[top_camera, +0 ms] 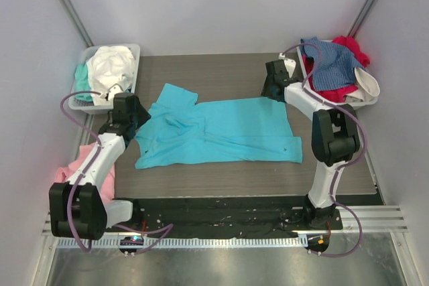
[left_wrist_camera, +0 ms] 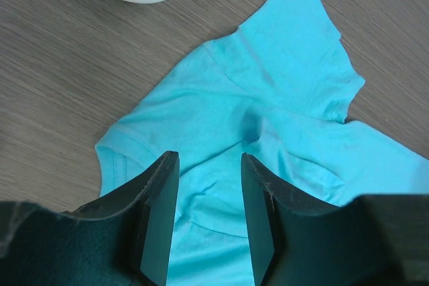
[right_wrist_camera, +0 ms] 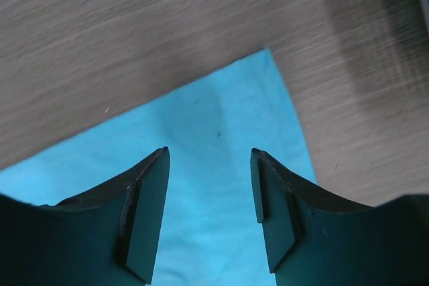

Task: Fold and stack the t-shirts
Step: Fold the tshirt

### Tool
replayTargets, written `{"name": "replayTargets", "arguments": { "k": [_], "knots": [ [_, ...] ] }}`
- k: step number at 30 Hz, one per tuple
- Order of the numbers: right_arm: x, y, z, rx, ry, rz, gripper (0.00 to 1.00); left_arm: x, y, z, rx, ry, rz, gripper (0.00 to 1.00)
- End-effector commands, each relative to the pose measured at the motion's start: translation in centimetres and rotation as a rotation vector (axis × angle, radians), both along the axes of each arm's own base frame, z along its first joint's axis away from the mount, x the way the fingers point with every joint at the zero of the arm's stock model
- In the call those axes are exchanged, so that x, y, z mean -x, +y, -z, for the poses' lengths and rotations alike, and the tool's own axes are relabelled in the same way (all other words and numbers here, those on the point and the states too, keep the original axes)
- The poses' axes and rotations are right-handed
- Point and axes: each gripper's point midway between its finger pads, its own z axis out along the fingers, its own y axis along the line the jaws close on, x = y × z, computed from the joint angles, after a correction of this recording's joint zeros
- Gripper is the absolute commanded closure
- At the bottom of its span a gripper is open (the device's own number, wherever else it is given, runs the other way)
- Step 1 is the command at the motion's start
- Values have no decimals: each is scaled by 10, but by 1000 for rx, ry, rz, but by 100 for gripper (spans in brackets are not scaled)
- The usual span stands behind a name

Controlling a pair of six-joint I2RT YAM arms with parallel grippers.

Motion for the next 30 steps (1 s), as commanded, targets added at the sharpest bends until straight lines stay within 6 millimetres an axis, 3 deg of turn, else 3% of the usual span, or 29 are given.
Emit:
{"name": "replayTargets", "arguments": {
  "k": [1,7,14,26,29,30],
  "knots": [
    [-30,-23,4,12,-8,9,41,-18,-3,-16,-18,-36,30,53],
    [-44,-51,31,-10,32,19,41,-16,-3,-7,-23,-15,35,54],
    [-48,-64,51,-33,55,32,41,-11,-1,-3,-28,-5,35,54],
    [-54,-58,70,-79,84,10,44,-7,1,0,-39,1,27,55],
    [-52,-57,75,-87,97,5,50,-6,2,0,-41,3,24,55],
    [-51,-56,76,-90,102,3,56,-5,2,1,-43,6,23,55]
  ]
}}
